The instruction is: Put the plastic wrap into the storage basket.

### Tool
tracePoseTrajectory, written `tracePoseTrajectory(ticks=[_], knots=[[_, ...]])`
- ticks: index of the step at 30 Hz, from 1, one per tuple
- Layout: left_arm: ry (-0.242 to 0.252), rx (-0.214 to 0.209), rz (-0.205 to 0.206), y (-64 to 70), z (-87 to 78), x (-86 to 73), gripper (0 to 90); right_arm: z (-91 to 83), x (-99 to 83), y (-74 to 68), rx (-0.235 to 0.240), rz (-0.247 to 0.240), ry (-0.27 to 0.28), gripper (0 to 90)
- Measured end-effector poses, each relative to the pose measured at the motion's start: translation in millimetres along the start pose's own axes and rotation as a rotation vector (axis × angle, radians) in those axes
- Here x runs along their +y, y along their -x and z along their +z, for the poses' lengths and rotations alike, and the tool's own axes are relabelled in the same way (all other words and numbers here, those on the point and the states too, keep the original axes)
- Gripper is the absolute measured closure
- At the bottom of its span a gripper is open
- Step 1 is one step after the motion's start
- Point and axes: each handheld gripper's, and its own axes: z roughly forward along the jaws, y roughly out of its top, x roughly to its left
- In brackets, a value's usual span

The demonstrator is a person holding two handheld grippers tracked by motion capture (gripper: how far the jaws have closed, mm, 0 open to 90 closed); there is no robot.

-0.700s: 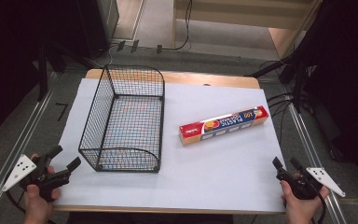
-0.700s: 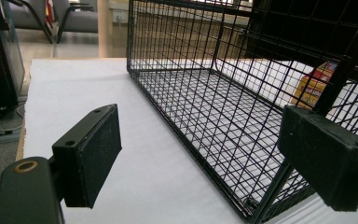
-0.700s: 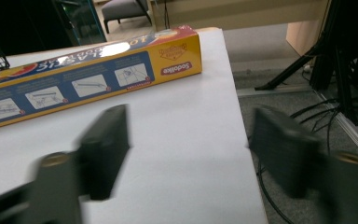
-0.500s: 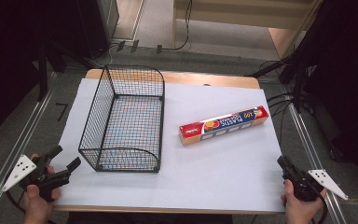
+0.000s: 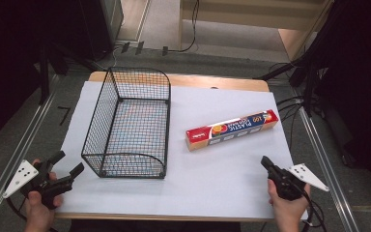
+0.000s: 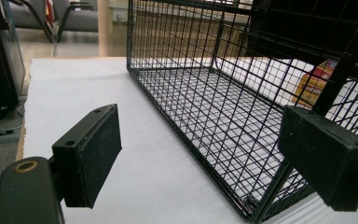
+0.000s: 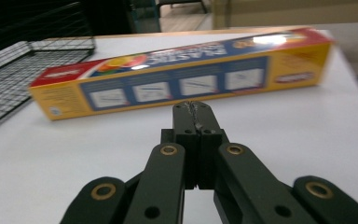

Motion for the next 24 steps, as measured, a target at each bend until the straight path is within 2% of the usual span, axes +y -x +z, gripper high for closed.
tracePoseTrajectory(ticks=[1,3,4,7,10,14,15,18,19,22,24], knots=[[0.000,0.000,0.000,0.0,0.0,0.0,13.6,0.0,0.0,0.0,0.000,0.000,0.000,90.0],[-0.001,0.000,0.001,0.0,0.0,0.0,13.5,9.8,2.7,-16.8,0.044,-0.016,-0.015,90.0],[-0.001,-0.001,0.001,0.0,0.0,0.0,13.5,19.0,3.3,-31.6,0.074,-0.028,-0.028,90.0],[0.000,-0.001,0.001,-0.4,-0.3,0.0,13.5,31.8,2.1,-48.6,0.107,-0.036,-0.047,90.0],[0.001,-0.003,0.001,-0.5,-0.4,0.0,13.5,43.5,1.5,-61.6,0.125,-0.040,-0.055,90.0],[-0.001,-0.004,0.001,-0.3,-0.2,0.0,13.5,53.0,2.9,-70.7,0.138,-0.036,-0.053,90.0],[-0.001,-0.004,0.001,-0.2,0.0,0.0,13.5,60.4,3.1,-80.1,0.149,-0.035,-0.053,90.0],[-0.001,-0.004,0.002,-0.2,0.0,0.1,13.5,70.9,1.9,-96.0,0.169,-0.038,-0.062,90.0],[-0.001,-0.004,0.002,-0.2,0.0,0.1,13.5,70.9,1.9,-96.0,0.169,-0.038,-0.062,90.0],[-0.001,-0.004,0.001,-0.2,-0.1,0.1,13.5,87.6,0.8,-120.7,0.180,-0.054,-0.071,90.0],[-0.001,-0.005,0.002,-0.1,-0.2,0.0,13.5,90.6,0.7,-124.7,0.180,-0.052,-0.074,90.0]])
